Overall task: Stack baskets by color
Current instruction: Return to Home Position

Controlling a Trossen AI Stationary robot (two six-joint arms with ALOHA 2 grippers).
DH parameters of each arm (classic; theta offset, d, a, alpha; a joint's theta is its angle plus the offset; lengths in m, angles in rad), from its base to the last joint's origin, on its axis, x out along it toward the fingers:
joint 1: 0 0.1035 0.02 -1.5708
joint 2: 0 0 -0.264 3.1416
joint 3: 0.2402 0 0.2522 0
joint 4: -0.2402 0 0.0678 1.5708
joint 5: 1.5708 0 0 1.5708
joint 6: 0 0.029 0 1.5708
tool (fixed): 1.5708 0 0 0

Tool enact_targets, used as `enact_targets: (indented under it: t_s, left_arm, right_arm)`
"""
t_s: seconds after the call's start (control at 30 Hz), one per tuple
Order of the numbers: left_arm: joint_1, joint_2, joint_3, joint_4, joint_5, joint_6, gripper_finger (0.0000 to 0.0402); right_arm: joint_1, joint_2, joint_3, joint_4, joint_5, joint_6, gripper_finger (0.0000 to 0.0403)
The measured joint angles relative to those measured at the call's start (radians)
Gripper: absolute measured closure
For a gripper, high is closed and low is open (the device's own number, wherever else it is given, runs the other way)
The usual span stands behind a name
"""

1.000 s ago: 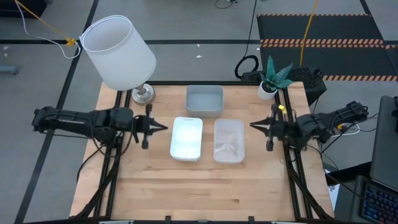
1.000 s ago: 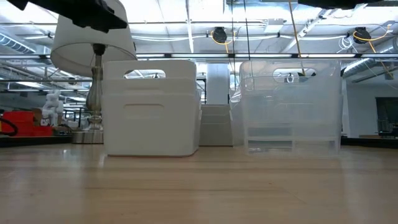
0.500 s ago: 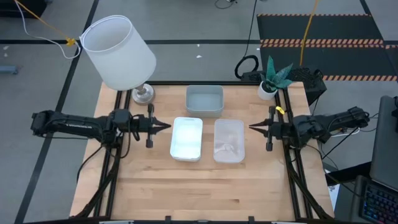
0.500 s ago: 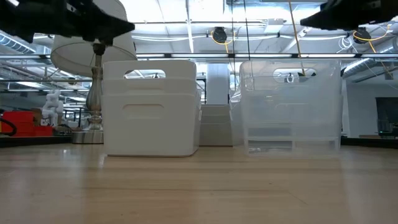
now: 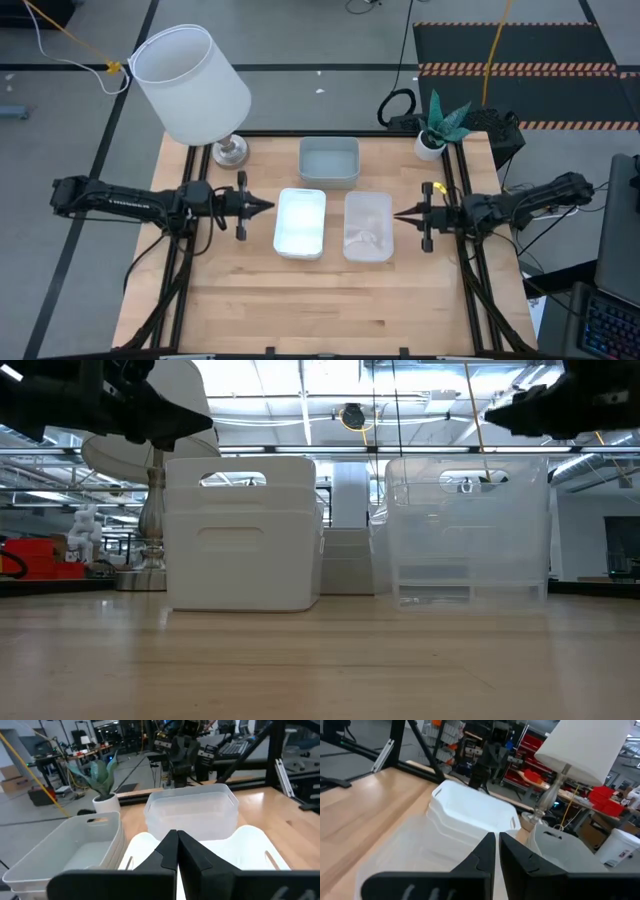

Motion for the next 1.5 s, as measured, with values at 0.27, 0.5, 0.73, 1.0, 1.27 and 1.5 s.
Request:
enact_targets:
  t_s: [0.27, 0.5, 0.73, 1.0, 1.27, 1.5]
  left_arm:
    - [0.002, 0.000, 0.000, -0.043, 0.007, 0.054, 0.0389]
    - [0.017, 0.000, 0.000, -0.044, 0.095, 0.070, 0.0396]
    - [0.022, 0.000, -0.059, 0.021, 0.107, 0.042, 0.0399]
    - [0.022, -0.002, -0.108, 0.045, 0.101, 0.028, 0.0398]
    - [0.040, -0.054, -0.113, 0.035, 0.106, 0.040, 0.0395]
    - [0.039, -0.100, -0.134, 0.009, 0.139, 0.045, 0.0393]
  right_arm:
    - [-0.001, 0.000, -0.062, 0.064, -0.021, 0.000, 0.0387]
    - [-0.026, 0.001, -0.131, 0.112, -0.105, 0.082, 0.0387]
    - [-0.026, 0.000, -0.189, 0.157, -0.104, 0.103, 0.0387]
    - [-0.026, -0.004, -0.191, 0.150, -0.103, 0.118, 0.0387]
    - [-0.026, -0.071, -0.192, 0.114, -0.101, 0.101, 0.0387]
    - [-0.027, -0.175, -0.193, 0.034, -0.096, 0.100, 0.0387]
